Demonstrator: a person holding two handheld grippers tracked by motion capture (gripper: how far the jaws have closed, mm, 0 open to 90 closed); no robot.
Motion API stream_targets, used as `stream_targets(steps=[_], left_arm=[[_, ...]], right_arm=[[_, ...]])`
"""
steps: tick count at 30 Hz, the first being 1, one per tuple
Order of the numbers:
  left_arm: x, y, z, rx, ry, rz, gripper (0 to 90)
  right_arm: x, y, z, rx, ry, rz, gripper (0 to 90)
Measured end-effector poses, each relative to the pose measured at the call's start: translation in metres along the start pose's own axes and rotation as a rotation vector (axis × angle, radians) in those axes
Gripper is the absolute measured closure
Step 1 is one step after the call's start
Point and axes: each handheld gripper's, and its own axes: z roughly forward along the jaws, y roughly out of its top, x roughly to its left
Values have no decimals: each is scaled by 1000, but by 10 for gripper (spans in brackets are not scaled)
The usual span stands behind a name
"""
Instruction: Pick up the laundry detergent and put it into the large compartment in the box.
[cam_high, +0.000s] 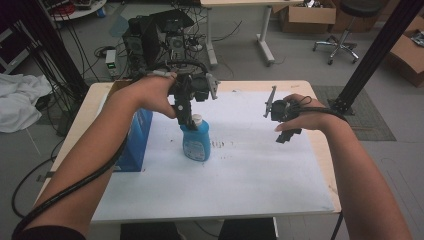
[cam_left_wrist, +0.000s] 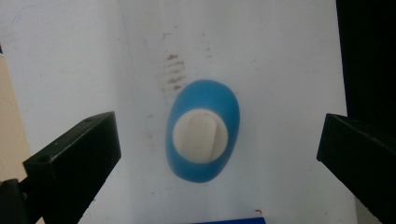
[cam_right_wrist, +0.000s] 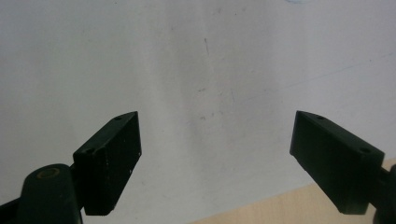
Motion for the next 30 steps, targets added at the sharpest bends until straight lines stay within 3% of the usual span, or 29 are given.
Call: stream_targets(steps=[16, 30], left_arm=[[4, -8, 28, 34, -14, 12, 1], [7, -21, 50, 13, -32, -3, 1]], right_arm=[[2, -2, 4, 5, 6, 8, 167], [5, 5, 7, 10, 8, -1, 167]])
